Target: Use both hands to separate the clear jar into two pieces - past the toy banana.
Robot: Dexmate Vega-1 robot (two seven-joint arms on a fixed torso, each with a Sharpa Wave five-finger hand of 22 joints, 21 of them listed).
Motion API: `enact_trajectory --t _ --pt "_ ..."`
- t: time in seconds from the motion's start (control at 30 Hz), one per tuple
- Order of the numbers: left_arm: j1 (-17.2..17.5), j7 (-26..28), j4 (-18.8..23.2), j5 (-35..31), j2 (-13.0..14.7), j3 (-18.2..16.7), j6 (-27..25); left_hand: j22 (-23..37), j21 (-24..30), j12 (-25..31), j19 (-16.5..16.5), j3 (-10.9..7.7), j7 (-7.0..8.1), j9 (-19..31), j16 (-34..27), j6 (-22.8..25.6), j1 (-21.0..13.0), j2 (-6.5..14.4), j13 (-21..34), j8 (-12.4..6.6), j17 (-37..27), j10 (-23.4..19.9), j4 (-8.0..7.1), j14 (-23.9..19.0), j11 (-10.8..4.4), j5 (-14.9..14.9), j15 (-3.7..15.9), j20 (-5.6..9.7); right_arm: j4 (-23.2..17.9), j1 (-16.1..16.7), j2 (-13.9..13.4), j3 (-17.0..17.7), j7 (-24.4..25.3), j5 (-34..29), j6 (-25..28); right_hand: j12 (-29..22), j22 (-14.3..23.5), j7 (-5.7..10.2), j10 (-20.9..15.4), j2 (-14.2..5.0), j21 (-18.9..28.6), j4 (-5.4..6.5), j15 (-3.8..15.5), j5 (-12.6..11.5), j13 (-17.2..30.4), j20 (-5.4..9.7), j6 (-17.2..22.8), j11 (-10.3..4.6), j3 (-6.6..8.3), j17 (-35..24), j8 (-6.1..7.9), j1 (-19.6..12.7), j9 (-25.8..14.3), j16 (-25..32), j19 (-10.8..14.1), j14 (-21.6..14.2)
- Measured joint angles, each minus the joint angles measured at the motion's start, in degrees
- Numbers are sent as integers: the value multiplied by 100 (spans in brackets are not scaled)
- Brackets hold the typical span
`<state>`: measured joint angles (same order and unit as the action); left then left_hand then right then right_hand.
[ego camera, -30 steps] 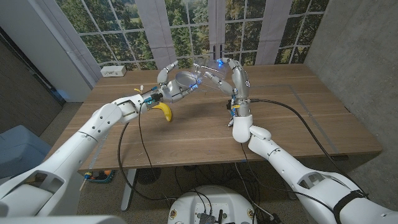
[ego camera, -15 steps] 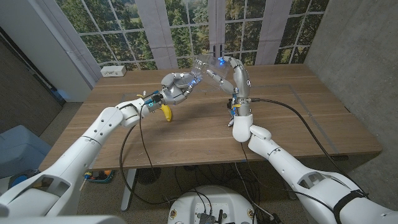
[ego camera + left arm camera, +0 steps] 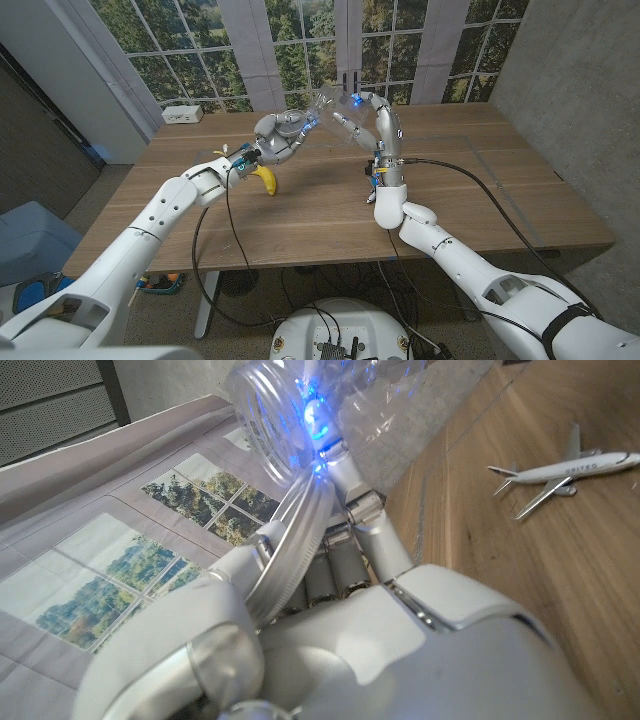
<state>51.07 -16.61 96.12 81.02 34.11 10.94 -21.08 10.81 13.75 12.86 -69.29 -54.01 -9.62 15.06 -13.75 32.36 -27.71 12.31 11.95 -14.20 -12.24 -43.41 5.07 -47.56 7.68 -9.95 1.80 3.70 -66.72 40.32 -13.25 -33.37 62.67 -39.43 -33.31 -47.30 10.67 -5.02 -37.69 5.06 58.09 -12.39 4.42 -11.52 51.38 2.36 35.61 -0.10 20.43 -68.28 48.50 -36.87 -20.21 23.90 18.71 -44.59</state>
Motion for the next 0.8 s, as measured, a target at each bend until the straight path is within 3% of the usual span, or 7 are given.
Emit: enact_trajectory --t 0.33,0.8 --pt "362 808 429 -537 -5 -132 759 0 0 0 30 48 1 26 0 64 3 -3 0 -22 0 1 -48 1 -1 21 1 -31 -268 70 -182 -149 -322 940 -73 0 0 -12 -30 0 0 0 -10 2 0 0 12 30 0 -31 0 0 0 0 0 -10" --pt "743 1698 860 -1360 -16 -215 1672 -10 0 0 30 88 -20 26 0 102 40 -40 1 -22 -17 -18 -136 0 -21 43 2 -31 -680 227 -377 -187 -705 1351 486 -2 0 -21 -30 0 78 0 -10 -18 0 0 21 30 0 -30 0 0 0 0 0 -10"
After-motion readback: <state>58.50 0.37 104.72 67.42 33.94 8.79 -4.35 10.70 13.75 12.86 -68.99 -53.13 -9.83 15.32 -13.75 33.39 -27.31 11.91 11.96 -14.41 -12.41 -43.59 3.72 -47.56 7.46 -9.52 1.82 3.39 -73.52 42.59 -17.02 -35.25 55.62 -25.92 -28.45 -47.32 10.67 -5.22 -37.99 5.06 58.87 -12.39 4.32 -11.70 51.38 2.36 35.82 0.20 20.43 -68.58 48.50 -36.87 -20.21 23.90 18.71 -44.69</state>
